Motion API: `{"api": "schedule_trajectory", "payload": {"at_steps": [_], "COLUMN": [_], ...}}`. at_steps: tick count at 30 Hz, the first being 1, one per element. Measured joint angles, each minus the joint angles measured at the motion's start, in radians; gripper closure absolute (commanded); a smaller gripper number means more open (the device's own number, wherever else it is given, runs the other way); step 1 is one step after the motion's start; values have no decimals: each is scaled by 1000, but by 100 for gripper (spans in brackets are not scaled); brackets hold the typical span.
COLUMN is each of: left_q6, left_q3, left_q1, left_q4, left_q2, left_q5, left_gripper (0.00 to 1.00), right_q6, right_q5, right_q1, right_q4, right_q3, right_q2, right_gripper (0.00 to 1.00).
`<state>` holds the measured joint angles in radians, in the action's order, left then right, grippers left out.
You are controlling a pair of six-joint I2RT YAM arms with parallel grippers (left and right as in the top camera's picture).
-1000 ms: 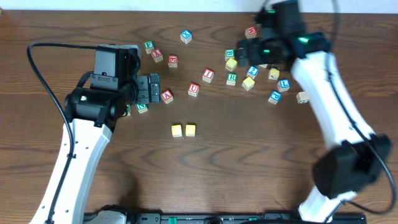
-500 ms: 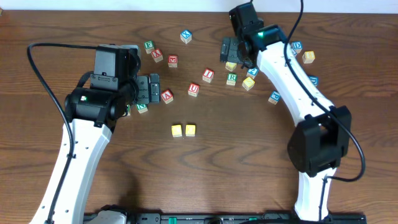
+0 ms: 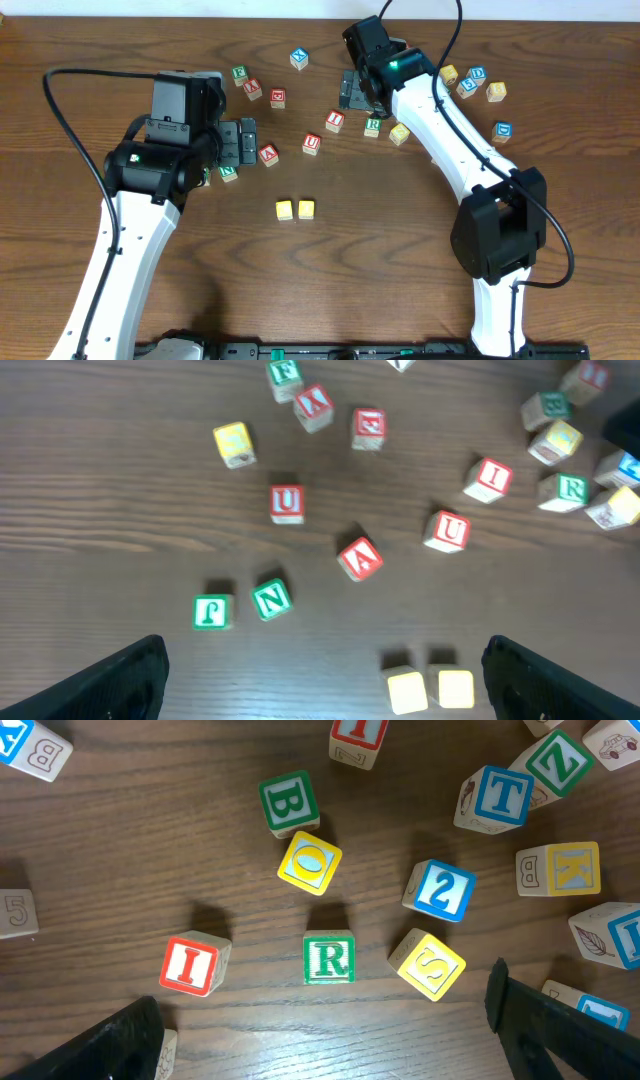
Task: Spell out CORL
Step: 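Position the right gripper over the green R block and lower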
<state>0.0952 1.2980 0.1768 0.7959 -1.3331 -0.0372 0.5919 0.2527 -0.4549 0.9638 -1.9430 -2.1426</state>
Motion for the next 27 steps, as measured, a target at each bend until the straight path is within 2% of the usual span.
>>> {"api": "schedule_trajectory", "payload": {"at_steps": [6, 10, 18, 27], "left_q6": [-48, -97, -109, -119], "left_q3": [0, 0, 0, 0], "left_q1": [0, -37, -218, -248], "left_q4": [13, 10, 8, 8], "left_q2": [0, 0, -14, -15], "left_q5": [119, 149, 103, 67], "left_gripper": [1, 1, 1, 1], "right_q6": [0, 0, 0, 0], "right_q5": [7, 9, 10, 22], "right_q1": [-5, -29, -40, -40], "right_q4": [10, 14, 16, -43], "right_q3": [0, 1, 13, 79], "right_q2": [0, 0, 0, 0], "right_gripper": [1, 1, 1, 1]}}
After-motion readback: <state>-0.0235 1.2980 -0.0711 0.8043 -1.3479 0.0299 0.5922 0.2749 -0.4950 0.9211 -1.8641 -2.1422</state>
